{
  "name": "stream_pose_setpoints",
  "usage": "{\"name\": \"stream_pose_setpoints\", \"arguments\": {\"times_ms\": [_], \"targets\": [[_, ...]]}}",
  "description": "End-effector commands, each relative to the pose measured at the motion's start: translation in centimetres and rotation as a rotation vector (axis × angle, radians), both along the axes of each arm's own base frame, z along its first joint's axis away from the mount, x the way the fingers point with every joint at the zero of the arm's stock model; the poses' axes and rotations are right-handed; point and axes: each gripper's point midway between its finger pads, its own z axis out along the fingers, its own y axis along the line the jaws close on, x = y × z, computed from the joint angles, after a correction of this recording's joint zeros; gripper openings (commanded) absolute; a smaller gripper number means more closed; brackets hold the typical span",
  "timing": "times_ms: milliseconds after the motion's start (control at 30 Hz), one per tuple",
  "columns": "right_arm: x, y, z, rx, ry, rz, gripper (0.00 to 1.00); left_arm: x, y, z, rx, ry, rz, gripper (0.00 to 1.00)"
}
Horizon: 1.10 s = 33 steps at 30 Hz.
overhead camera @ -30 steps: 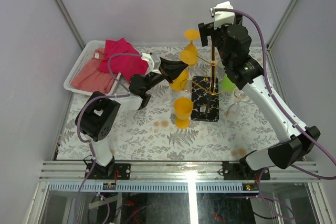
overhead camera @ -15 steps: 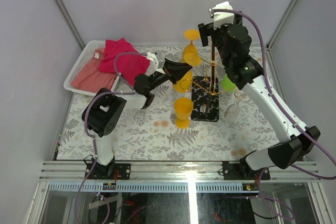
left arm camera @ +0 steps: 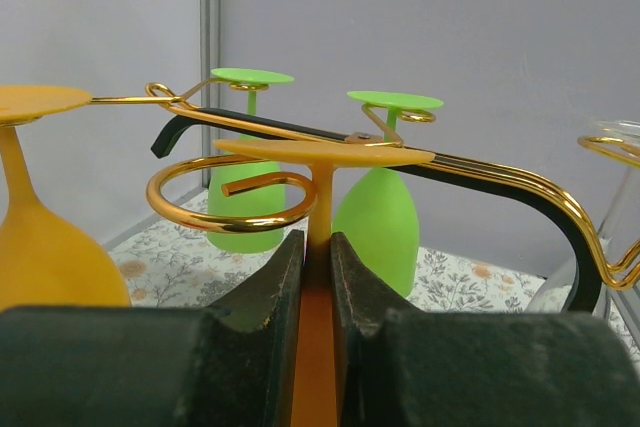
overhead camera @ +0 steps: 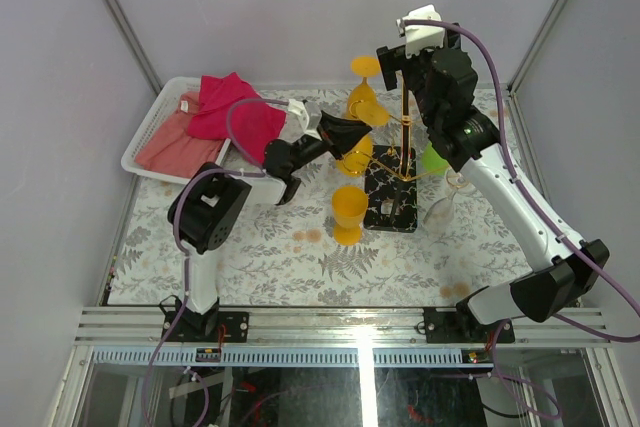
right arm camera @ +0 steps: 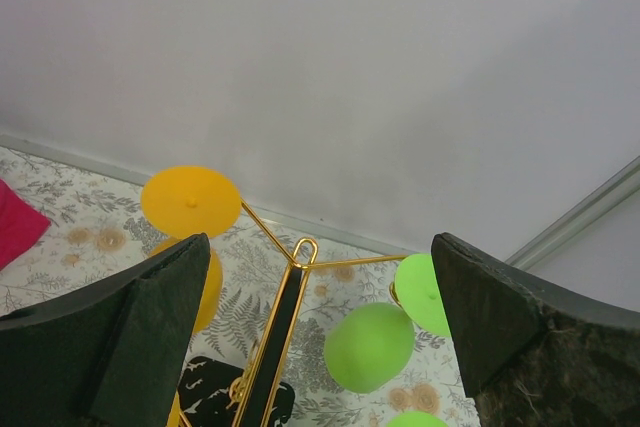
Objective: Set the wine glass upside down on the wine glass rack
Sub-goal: Turn the wine glass upside down at the wine rack.
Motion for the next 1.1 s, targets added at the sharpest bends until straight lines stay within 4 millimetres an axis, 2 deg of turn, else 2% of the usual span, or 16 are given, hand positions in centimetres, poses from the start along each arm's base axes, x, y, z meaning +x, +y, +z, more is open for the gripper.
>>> {"name": "stream_pose_setpoints", "arguments": {"times_ms": [0, 233, 600, 767, 1067], "targets": [[-0.7, -1.5, 3.1, 0.040, -0.086, -0.043, 0.99, 0.5, 0.4, 2.6, -0.074, -0.086, 0.044, 0.00], [-0.5, -1.0, 2.9, 0.054, -0.081, -0.027, 0.99, 1.9, 1.1, 3.0, -0.098, -0.093, 0.114, 0.00], [-0.3, -0.8, 2.4, 0.055, -0.068, -0.023, 0.99, 3.5, 4.4, 2.8, -0.112, -0.069, 0.218, 0.00], [-0.3, -0.8, 2.4, 0.054, -0.069, -0.019, 0.99, 3.2, 5.2, 2.6, -0.092, -0.079, 0.232, 0.00], [-0.1, -0.6, 2.1, 0.052, -0.060, -0.014, 0.99, 1.0, 4.5, 2.5, -0.043, -0.116, 0.173, 0.00]]}}
